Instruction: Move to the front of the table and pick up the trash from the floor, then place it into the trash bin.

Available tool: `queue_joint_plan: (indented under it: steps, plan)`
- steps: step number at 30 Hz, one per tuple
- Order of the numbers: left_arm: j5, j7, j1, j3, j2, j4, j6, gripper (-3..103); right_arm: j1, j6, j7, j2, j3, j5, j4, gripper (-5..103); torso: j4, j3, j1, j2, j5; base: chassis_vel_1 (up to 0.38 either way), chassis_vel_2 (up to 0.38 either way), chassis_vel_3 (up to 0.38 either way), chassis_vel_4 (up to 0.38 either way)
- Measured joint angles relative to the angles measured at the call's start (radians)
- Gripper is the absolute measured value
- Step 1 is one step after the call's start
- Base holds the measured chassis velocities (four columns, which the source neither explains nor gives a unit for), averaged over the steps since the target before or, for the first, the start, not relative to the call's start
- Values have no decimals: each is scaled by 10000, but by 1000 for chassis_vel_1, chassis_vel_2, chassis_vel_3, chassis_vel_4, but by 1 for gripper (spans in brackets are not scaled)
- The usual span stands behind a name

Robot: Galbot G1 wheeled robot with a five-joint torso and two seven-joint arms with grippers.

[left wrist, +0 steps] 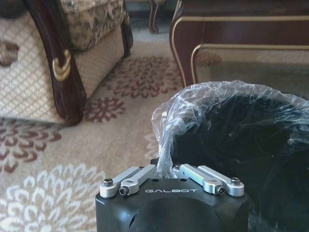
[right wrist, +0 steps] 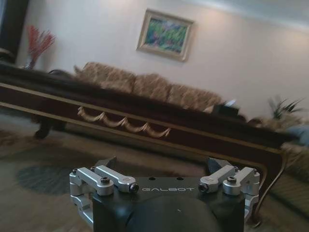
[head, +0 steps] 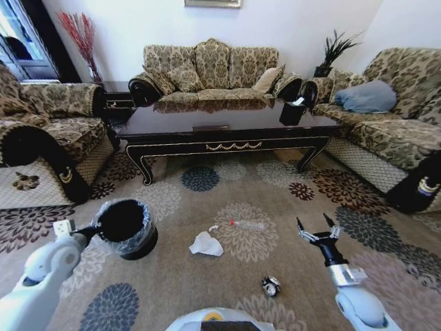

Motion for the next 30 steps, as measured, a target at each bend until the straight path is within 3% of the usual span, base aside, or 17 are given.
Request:
queue_joint_plan:
  steps: [3,5,6,7,12,14,15,18,23,30]
  plan:
    - [-87,-6,133,-177,0,-267,1,4,-19,-411,-241,-201,-287,81,-176,100,2,0,0,0,1,0,0,0,0]
    - [-111,-5,199,-230,20,-427,1,4,-222,-793,-999,-494,-430,351,-291,100,1,1,0,0,-1,0,0,0,0]
    - [-111,-5,199,-230,20,-427,1,4,-222,-793,-999,-494,-430,351,-291,100,1,1,0,0,-1,0,0,0,0]
    - [-122,-9,223,-241,41,-482,2,4,-331,-928,-1616,-721,-447,392,-438,100,-4,0,0,0,-3,0,0,0,0]
    - [-206,-17,151,-103,93,-525,-2,4,-290,-925,-2942,-1192,-291,-164,-1295,100,2,0,0,0,1,0,0,0,0]
    - [-228,-10,90,105,109,-552,-11,4,-157,-668,-4524,-1474,-61,-368,-2113,100,-2,1,0,0,-4,0,0,0,0]
    - [-228,-10,90,105,109,-552,-11,4,-157,-668,-4524,-1474,-61,-368,-2113,100,-2,1,0,0,-4,0,0,0,0]
    - [-223,-9,42,268,71,-592,-38,4,299,-48,-6393,-1727,170,-1249,-3243,100,-3,0,0,0,0,0,0,0,0]
    - [-183,-17,126,330,-88,-701,-48,4,1196,715,-7940,-1713,35,-2018,-4429,100,1,1,0,0,-3,0,0,0,0]
    - [-338,-59,300,21,-58,-1023,-41,4,1765,1132,-8152,-1203,-265,-2695,-5038,100,1,0,0,0,-1,0,0,0,0]
